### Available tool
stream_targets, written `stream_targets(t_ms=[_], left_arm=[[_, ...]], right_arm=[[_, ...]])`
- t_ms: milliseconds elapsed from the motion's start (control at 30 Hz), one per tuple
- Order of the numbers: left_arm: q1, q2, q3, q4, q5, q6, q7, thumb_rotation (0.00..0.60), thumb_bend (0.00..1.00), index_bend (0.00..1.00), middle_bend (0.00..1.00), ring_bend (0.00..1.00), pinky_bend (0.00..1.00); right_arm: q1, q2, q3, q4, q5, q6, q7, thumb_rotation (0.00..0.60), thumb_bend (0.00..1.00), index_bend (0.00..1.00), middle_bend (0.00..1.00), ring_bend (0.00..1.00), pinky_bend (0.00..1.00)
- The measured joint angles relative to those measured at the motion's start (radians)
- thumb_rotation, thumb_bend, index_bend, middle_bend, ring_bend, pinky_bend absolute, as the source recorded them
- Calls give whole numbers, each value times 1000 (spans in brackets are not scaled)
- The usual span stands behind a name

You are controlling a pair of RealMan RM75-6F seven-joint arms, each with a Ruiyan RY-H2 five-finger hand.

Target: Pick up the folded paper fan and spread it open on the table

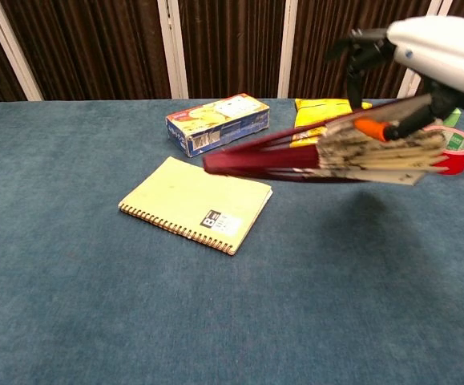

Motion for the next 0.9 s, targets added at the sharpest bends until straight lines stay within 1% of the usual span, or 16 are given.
stream_targets(t_ms=[167,267,333,567,767,900], left_arm=[[-39,-33,-7,44,-1,-46,-58,600,129,52,0,0,0],[-60,-61,-15,79,1,-59,-97,600,127,61,0,0,0],[-72,-82,-21,100,8,-60,-128,600,127,75,0,0,0],[-114,-178,-34,180,62,-28,-246,600,123,109,0,0,0],[-147,-240,-31,230,87,-28,-289,600,121,113,0,0,0],[-167,-279,-29,268,87,-46,-330,600,119,122,0,0,0]], right_arm=[[61,33,70,-98,69,-71,-71,600,472,905,200,238,149],[88,43,98,-148,107,-99,-114,600,472,905,200,238,149],[103,46,116,-178,138,-113,-142,600,472,905,200,238,149],[183,22,187,-284,312,-168,-240,600,472,907,200,238,149],[246,-31,208,-338,411,-179,-348,600,472,912,200,238,149],[298,-87,218,-369,488,-168,-417,600,472,912,200,238,149]])
